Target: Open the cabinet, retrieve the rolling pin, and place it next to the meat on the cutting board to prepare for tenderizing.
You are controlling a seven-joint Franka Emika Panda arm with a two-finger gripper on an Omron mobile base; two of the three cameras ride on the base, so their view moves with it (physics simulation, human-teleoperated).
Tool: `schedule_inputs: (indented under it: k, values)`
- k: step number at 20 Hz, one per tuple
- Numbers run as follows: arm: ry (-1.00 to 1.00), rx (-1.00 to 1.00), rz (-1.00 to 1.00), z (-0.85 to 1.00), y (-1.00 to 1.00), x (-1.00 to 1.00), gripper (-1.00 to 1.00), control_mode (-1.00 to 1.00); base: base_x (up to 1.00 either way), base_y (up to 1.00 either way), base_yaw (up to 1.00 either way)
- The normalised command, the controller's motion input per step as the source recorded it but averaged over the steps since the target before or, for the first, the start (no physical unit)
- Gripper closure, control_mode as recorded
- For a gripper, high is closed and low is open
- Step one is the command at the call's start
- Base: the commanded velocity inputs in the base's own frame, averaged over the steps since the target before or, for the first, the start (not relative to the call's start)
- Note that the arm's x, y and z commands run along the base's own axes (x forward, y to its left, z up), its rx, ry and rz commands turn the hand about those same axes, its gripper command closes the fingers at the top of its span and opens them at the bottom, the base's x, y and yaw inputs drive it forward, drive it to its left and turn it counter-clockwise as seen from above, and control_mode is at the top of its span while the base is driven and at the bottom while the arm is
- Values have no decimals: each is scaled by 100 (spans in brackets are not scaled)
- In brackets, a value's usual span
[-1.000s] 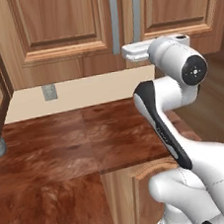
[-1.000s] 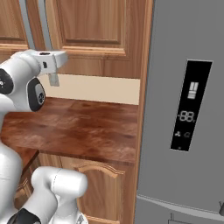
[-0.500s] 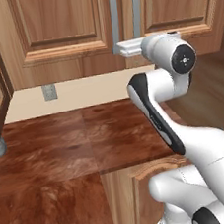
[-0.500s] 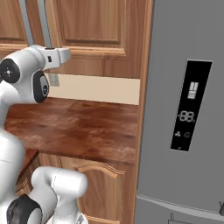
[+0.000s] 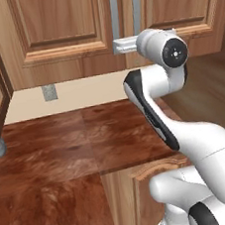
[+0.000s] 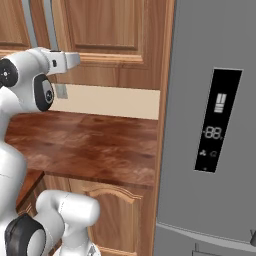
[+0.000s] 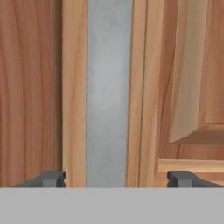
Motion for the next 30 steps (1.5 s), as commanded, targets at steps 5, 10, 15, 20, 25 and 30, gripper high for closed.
schedule_inputs:
  k: [5,10,15,20,25,30]
  values:
    - [-2,-5,0,18,9,3,100,-100,0,0,0]
    - [-6,-11,0,31,31,0,100,-100,0,0,0]
    - [0,-8,0,5,58,1,100,-100,0,0,0]
    - [0,0,1,0,6,0,100,-100,0,0,0]
    - [0,0,0,0,0,1,100,-100,0,0,0]
    - [0,0,0,-1,0,0,100,-100,0,0,0]
